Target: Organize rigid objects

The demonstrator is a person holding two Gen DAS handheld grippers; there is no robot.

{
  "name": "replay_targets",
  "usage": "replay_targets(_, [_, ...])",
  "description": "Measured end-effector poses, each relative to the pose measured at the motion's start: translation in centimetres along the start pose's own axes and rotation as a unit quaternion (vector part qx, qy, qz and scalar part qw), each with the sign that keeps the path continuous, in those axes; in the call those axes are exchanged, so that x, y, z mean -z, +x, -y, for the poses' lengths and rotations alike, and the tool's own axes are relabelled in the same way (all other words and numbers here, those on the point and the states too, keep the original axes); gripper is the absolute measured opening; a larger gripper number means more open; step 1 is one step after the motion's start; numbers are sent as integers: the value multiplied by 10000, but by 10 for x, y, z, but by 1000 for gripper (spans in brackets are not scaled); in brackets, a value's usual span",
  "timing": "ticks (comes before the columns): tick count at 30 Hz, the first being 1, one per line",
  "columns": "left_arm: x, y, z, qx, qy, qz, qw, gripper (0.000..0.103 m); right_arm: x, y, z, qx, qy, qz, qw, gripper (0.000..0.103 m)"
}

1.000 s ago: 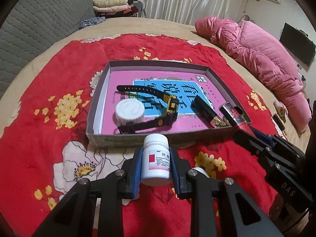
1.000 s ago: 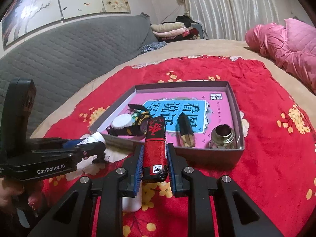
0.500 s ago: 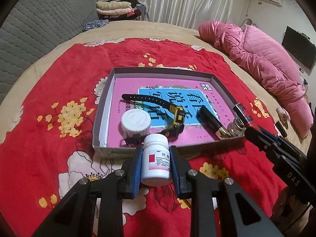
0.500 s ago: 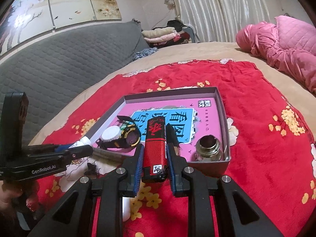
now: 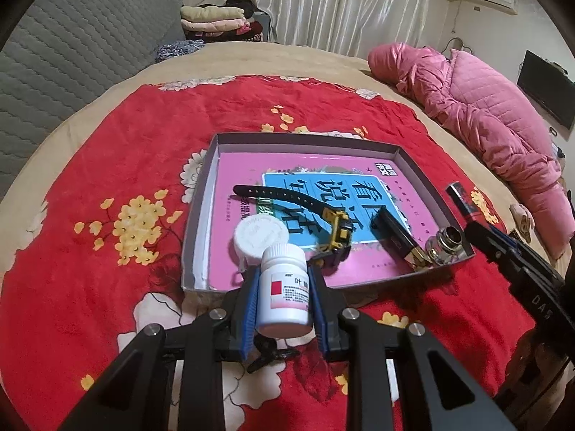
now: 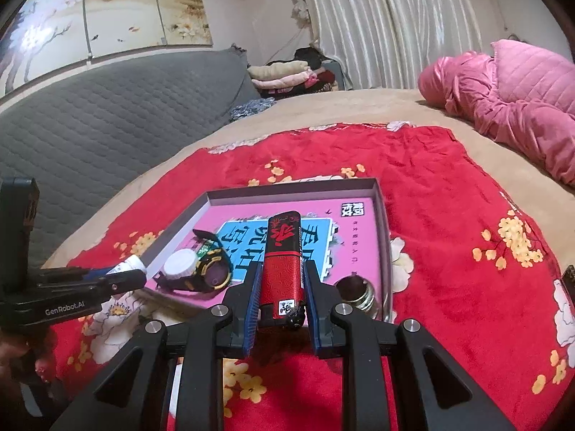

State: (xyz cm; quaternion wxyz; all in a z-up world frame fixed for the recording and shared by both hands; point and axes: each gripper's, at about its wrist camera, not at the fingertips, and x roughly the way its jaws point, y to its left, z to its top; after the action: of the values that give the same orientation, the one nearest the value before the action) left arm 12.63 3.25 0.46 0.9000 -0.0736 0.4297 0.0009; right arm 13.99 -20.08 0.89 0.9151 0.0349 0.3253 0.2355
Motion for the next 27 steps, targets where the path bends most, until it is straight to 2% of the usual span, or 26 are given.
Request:
replay_targets(15, [-23,16,-14,-149,-132,101,9998,27,-2,3,5,9,70,19,10000,23])
replay_targets(27, [-25,47,-7,-77,-77,-94,9999,27,0,22,7,87,65,-185,9998,23])
